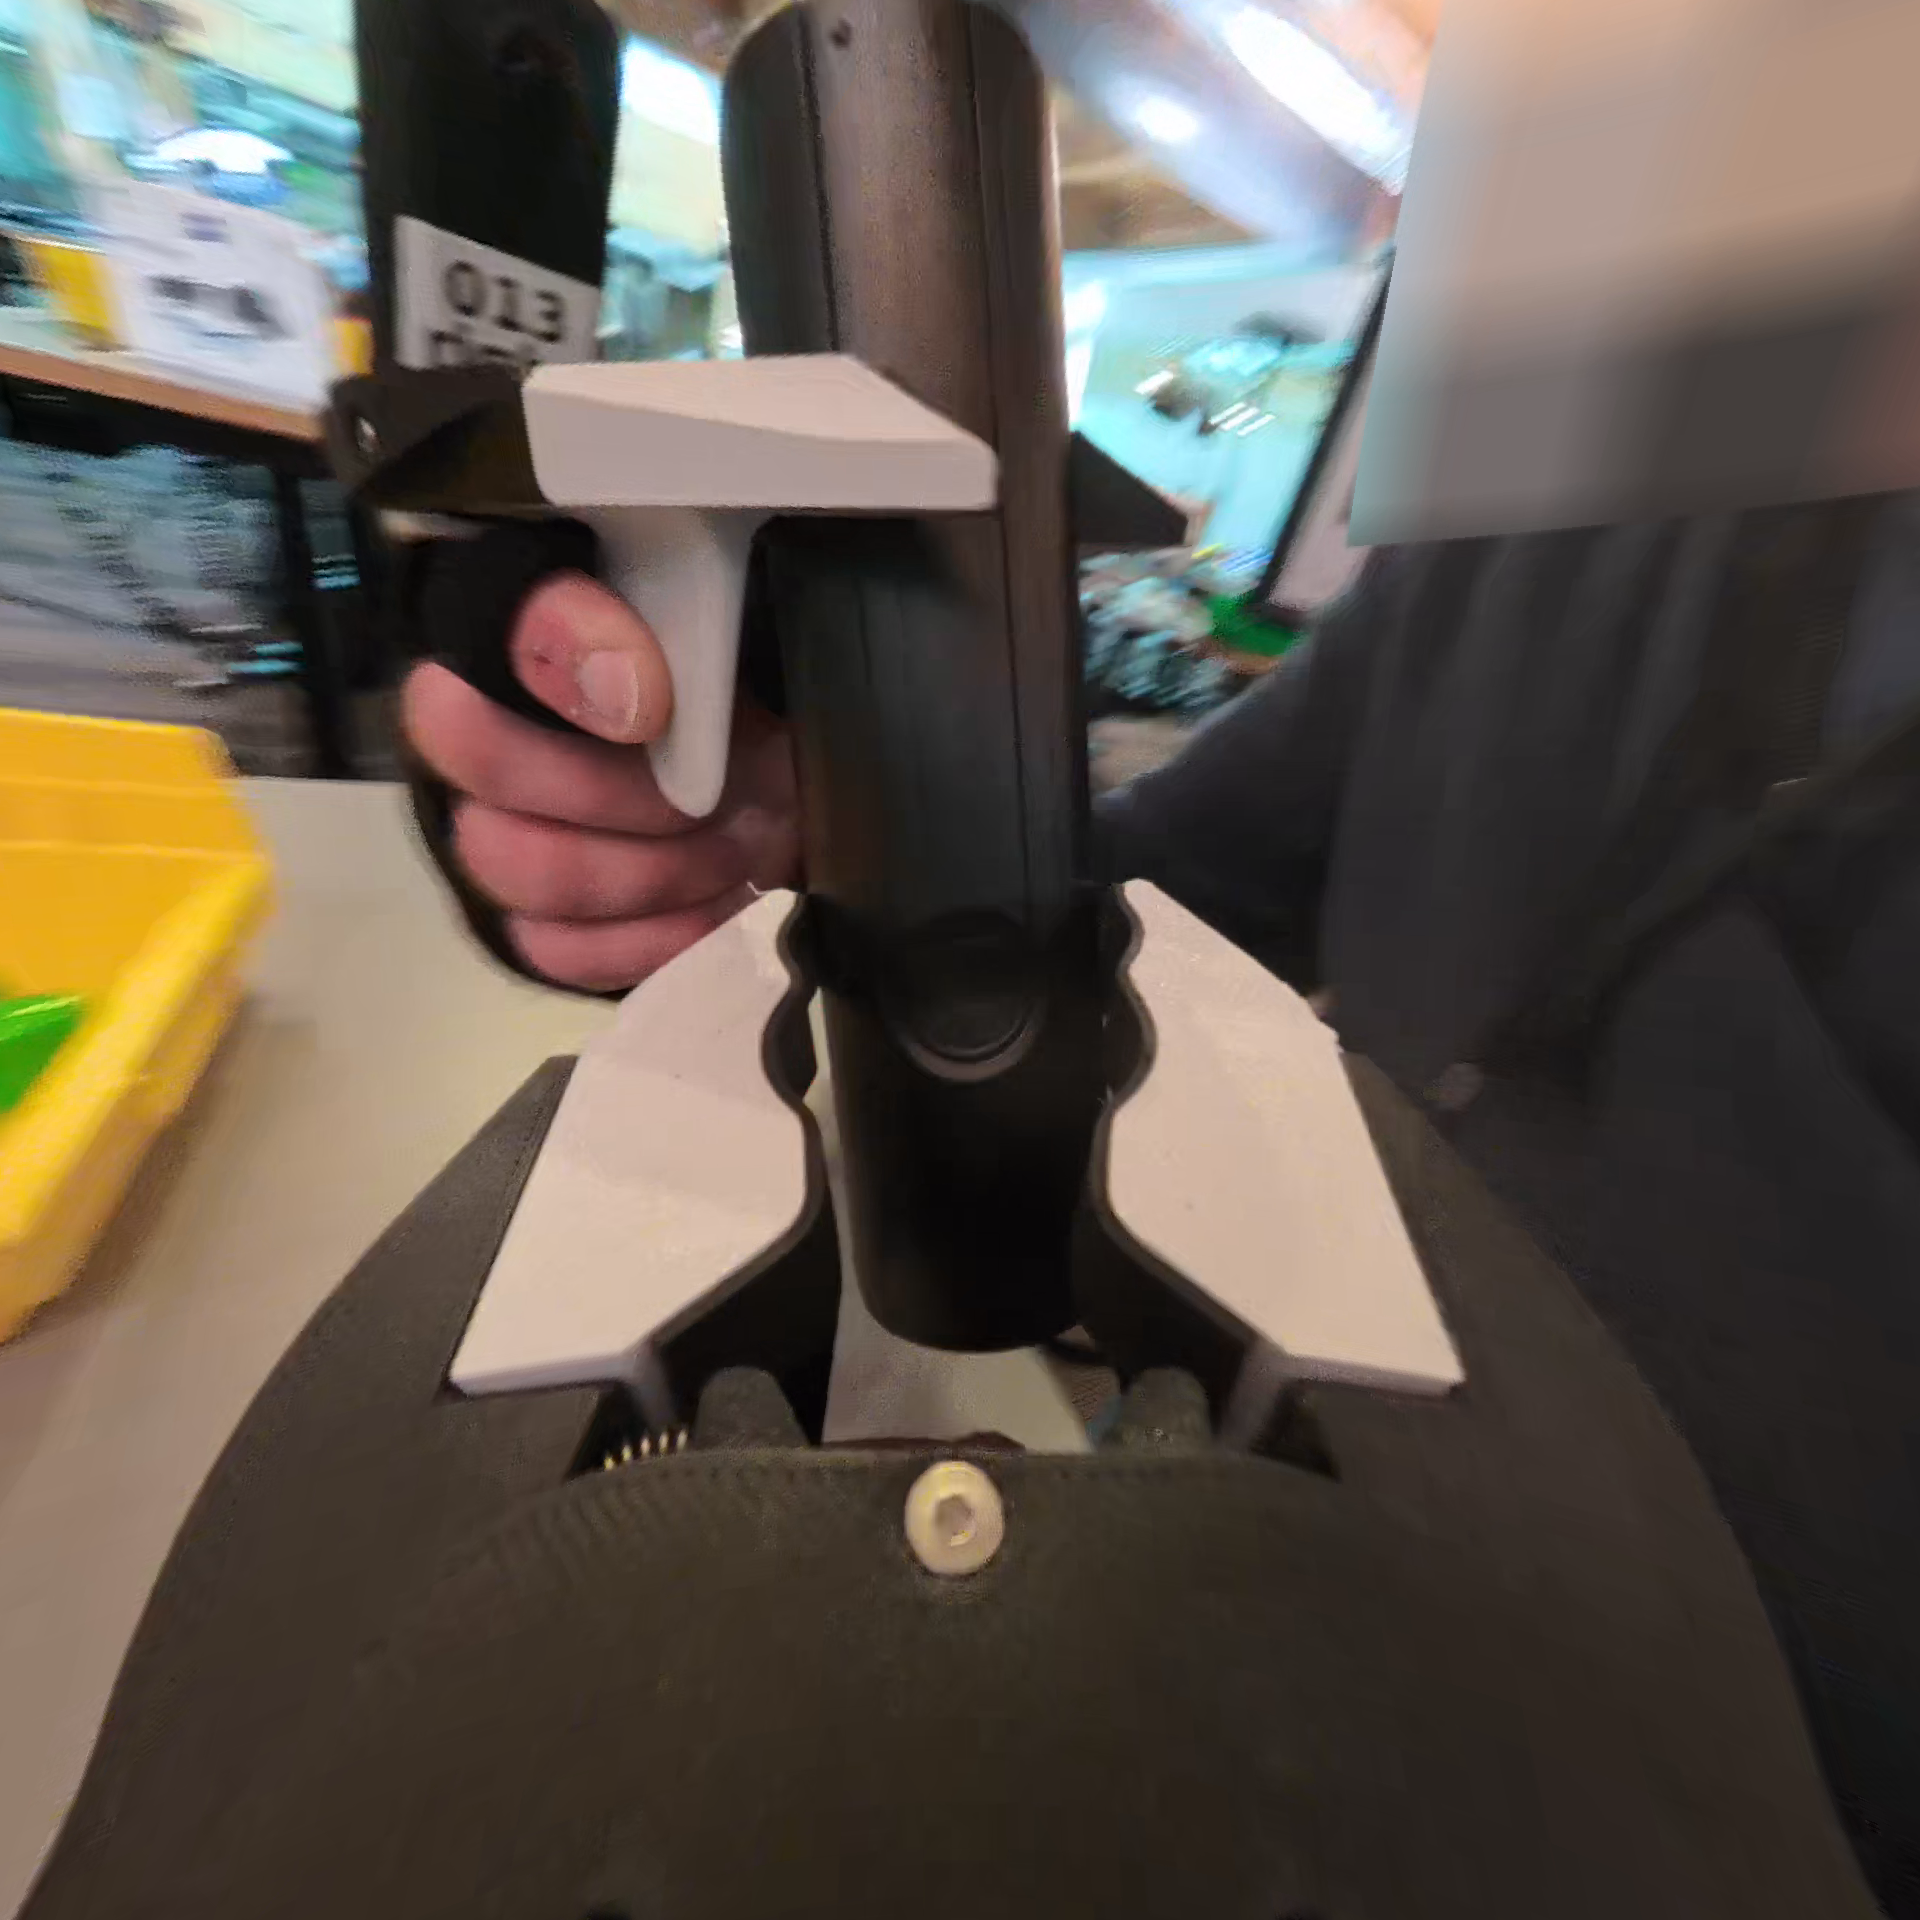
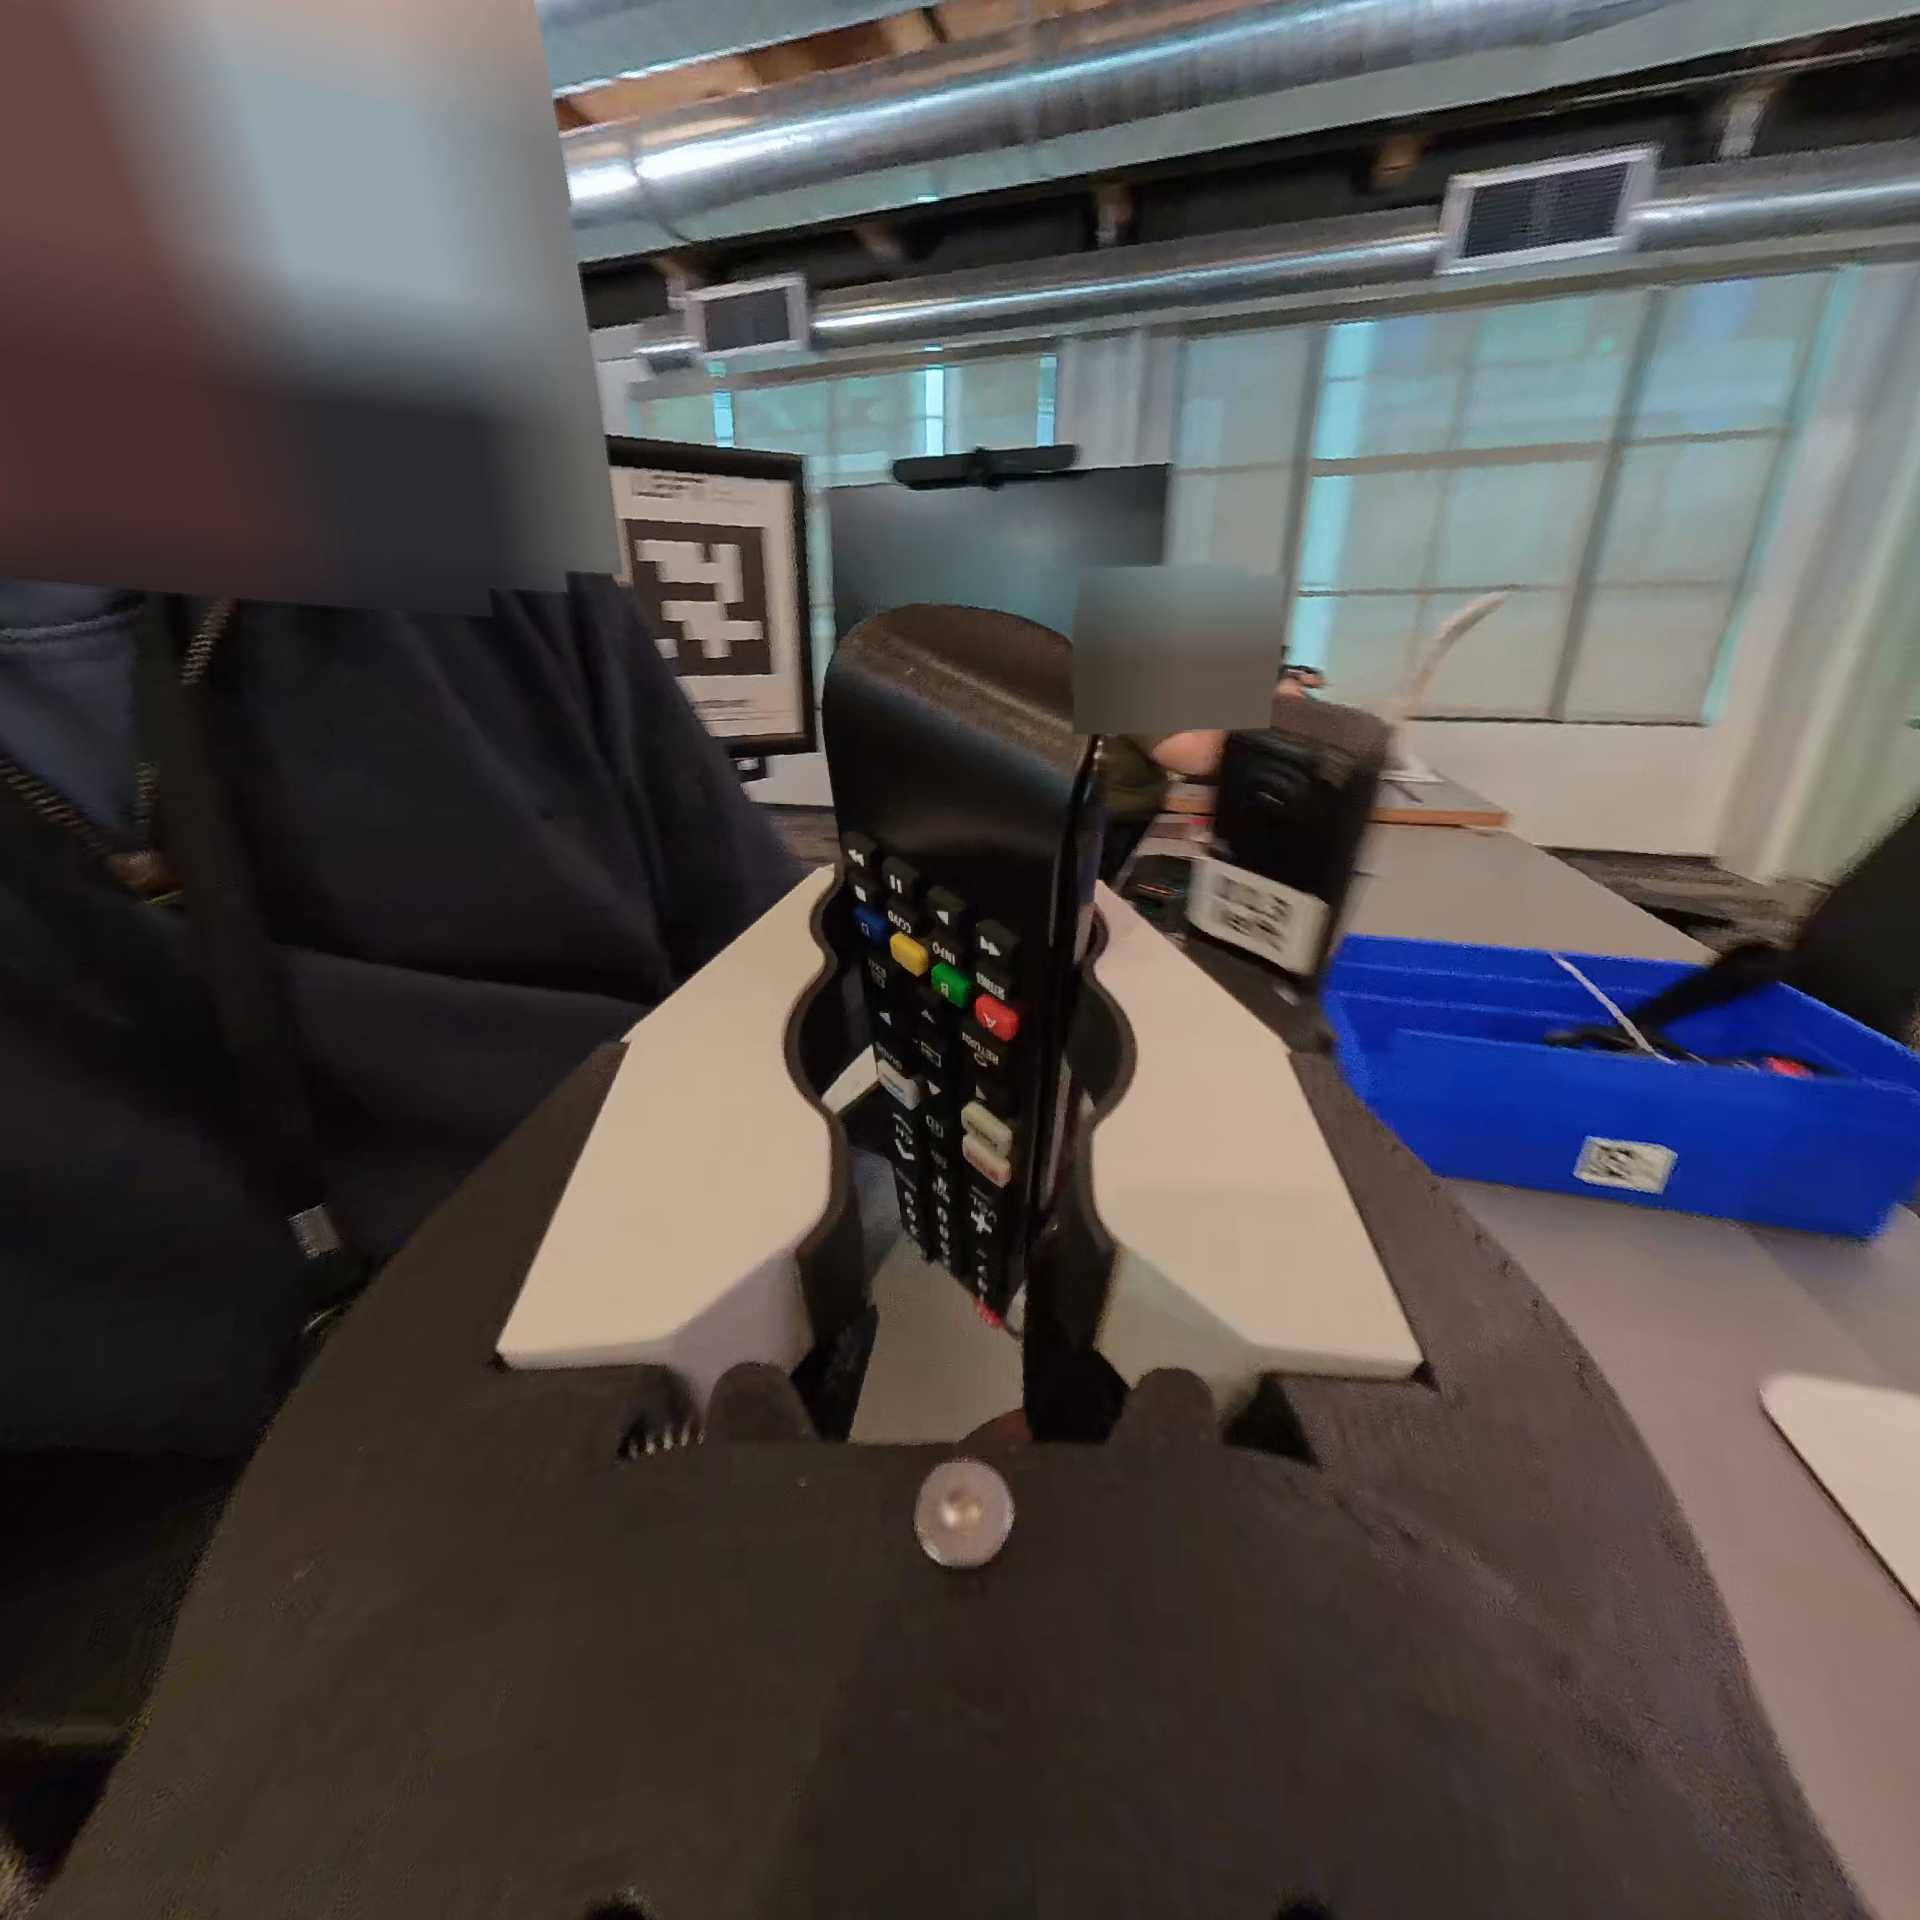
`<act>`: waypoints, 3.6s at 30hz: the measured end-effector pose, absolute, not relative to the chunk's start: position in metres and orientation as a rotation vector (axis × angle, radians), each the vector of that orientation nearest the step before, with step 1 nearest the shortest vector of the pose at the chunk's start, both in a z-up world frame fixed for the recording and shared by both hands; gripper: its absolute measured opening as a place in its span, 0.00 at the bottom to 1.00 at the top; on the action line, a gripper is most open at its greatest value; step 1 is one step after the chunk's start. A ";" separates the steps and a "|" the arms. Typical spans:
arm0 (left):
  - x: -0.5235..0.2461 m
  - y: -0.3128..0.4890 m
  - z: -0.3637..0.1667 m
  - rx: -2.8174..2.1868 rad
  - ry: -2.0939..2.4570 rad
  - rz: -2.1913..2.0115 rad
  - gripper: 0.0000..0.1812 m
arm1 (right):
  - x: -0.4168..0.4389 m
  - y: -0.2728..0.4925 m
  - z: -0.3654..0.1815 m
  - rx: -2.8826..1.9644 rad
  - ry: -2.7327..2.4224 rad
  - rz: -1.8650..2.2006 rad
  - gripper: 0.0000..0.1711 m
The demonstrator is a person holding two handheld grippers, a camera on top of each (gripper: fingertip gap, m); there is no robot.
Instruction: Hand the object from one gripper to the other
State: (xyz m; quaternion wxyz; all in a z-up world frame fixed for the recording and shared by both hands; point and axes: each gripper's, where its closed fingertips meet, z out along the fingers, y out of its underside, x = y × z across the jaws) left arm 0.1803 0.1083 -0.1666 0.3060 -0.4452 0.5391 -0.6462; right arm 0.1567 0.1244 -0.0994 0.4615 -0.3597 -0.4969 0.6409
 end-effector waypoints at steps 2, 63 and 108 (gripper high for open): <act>0.184 0.122 -0.167 -1.227 1.409 -1.461 0.31 | 0.156 0.140 -0.097 -0.957 -1.128 1.522 0.21; 0.194 0.190 -0.184 -1.389 1.142 -0.527 0.17 | 0.153 0.176 -0.093 -1.306 -0.780 1.007 0.27; 0.177 0.229 -0.182 -1.357 1.045 0.034 0.29 | 0.174 0.204 -0.102 -1.326 -0.456 1.117 0.13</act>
